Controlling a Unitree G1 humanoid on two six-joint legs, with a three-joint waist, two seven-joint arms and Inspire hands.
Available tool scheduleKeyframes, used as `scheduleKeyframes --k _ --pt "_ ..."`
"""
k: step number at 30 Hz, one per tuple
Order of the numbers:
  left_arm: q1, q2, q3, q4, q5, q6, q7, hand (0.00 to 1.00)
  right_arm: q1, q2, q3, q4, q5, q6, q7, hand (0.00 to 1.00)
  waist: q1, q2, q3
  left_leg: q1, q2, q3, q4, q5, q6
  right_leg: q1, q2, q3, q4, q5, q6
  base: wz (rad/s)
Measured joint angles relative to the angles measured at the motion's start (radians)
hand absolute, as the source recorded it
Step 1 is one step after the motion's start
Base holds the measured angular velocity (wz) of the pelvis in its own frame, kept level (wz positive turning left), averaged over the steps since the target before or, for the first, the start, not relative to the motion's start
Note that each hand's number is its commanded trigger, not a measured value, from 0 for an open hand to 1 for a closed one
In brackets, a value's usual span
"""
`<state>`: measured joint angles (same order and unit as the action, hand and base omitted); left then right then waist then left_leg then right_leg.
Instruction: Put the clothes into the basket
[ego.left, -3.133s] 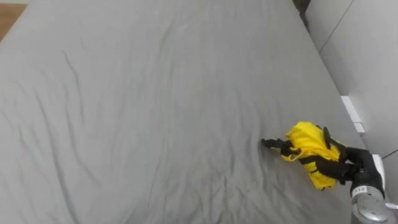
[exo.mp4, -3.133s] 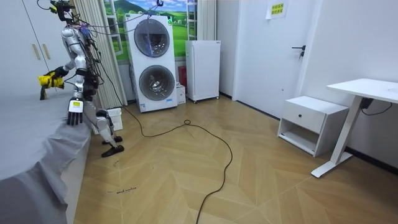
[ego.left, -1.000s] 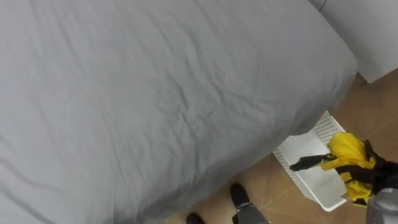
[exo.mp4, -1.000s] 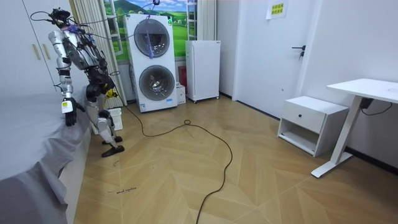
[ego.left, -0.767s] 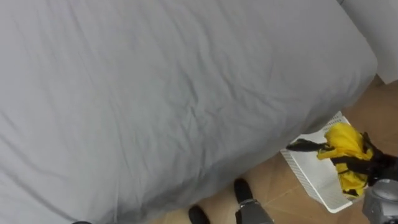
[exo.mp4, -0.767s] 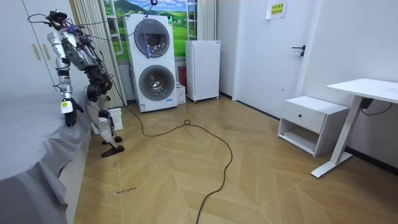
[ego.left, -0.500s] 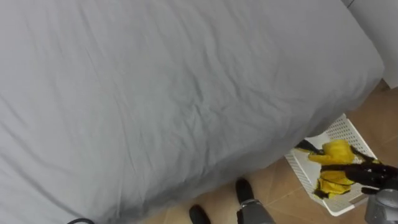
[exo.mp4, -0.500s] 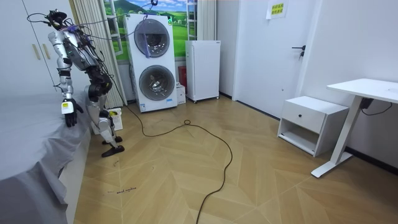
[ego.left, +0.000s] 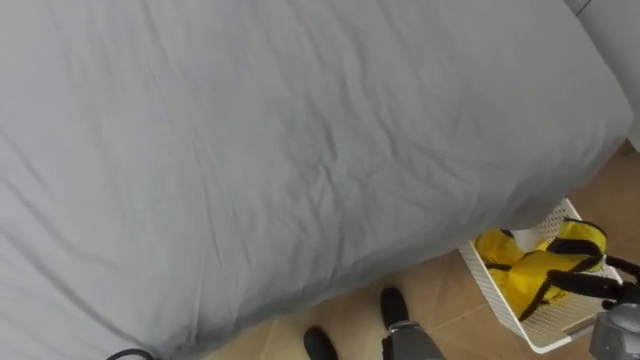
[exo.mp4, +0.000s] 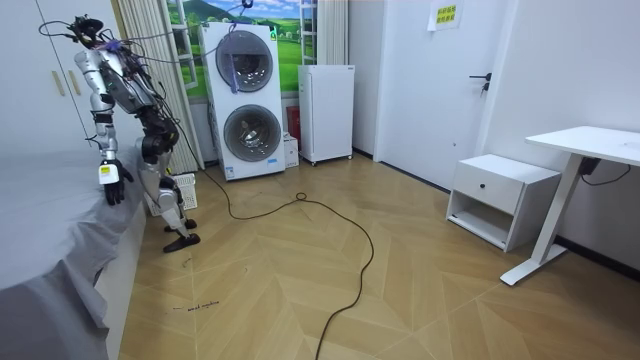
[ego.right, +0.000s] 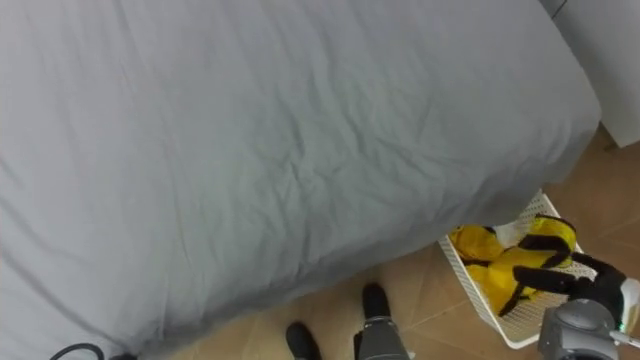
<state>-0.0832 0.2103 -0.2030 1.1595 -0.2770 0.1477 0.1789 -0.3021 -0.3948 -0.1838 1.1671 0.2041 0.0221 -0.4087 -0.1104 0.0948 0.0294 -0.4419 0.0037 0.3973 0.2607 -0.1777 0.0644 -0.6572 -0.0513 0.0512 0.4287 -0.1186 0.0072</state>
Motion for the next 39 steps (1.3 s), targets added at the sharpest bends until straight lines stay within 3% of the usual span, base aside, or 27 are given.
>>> scheduleKeyframes --k 7,13,17,21,27,31,35,39 --pt "0.010 0.004 0.003 0.005 0.007 -0.001 -0.019 0.00 0.031 -0.002 0.011 -0.002 0.024 -0.003 -0.003 0.00 0.010 -0.001 0.0007 0.070 0.003 -0.015 -0.009 0.000 -0.001 0.092 0.000 -0.030 -0.037 -0.004 -0.002 0.09" --pt "0.080 0.012 0.007 -0.042 0.027 -0.030 -0.038 0.00 0.127 0.017 0.070 -0.016 0.032 -0.029 0.040 0.00 0.028 -0.021 -0.0056 0.190 0.005 -0.051 -0.061 0.005 -0.009 0.235 0.004 -0.065 -0.092 -0.007 0.001 0.15" --pt "0.133 0.016 0.025 -0.059 0.122 -0.046 -0.039 0.00 0.211 0.081 0.124 -0.011 0.073 -0.028 0.087 0.00 0.035 -0.057 -0.0266 0.279 0.010 -0.098 -0.092 0.003 -0.019 0.367 0.010 -0.117 -0.165 -0.005 -0.001 0.31" --pt "0.168 0.008 0.056 -0.080 0.184 -0.046 -0.035 0.00 0.259 0.147 0.135 -0.002 0.085 -0.030 0.135 0.00 0.036 -0.082 -0.0308 0.359 0.016 -0.131 -0.108 -0.002 -0.026 0.494 0.010 -0.175 -0.230 -0.003 0.004 0.39" --pt "0.205 -0.009 0.114 -0.082 0.194 -0.087 -0.026 0.00 0.289 0.212 0.165 0.049 0.065 -0.031 0.208 0.00 0.046 -0.103 -0.0225 0.438 0.015 -0.181 -0.119 -0.012 -0.036 0.606 0.013 -0.219 -0.263 -0.015 0.006 0.24" --pt "0.215 -0.013 0.133 -0.082 0.204 -0.112 -0.010 0.00 0.302 0.227 0.192 0.083 0.063 -0.024 0.252 0.00 0.060 -0.112 -0.0220 0.455 0.013 -0.210 -0.116 -0.014 -0.040 0.638 0.012 -0.247 -0.265 -0.026 0.004 0.21" --pt "0.234 -0.047 0.196 -0.095 0.221 -0.128 0.002 0.00 0.308 0.235 0.201 0.106 0.043 -0.021 0.291 0.00 0.066 -0.115 -0.0214 0.475 0.009 -0.232 -0.117 -0.016 -0.043 0.677 0.010 -0.274 -0.278 -0.036 0.004 0.20" --pt "0.237 -0.067 0.216 -0.103 0.261 -0.146 0.006 0.00 0.320 0.243 0.214 0.107 0.043 -0.021 0.305 0.00 0.092 -0.120 -0.0198 0.487 0.005 -0.252 -0.118 -0.017 -0.043 0.693 0.007 -0.286 -0.280 -0.041 0.006 0.12"
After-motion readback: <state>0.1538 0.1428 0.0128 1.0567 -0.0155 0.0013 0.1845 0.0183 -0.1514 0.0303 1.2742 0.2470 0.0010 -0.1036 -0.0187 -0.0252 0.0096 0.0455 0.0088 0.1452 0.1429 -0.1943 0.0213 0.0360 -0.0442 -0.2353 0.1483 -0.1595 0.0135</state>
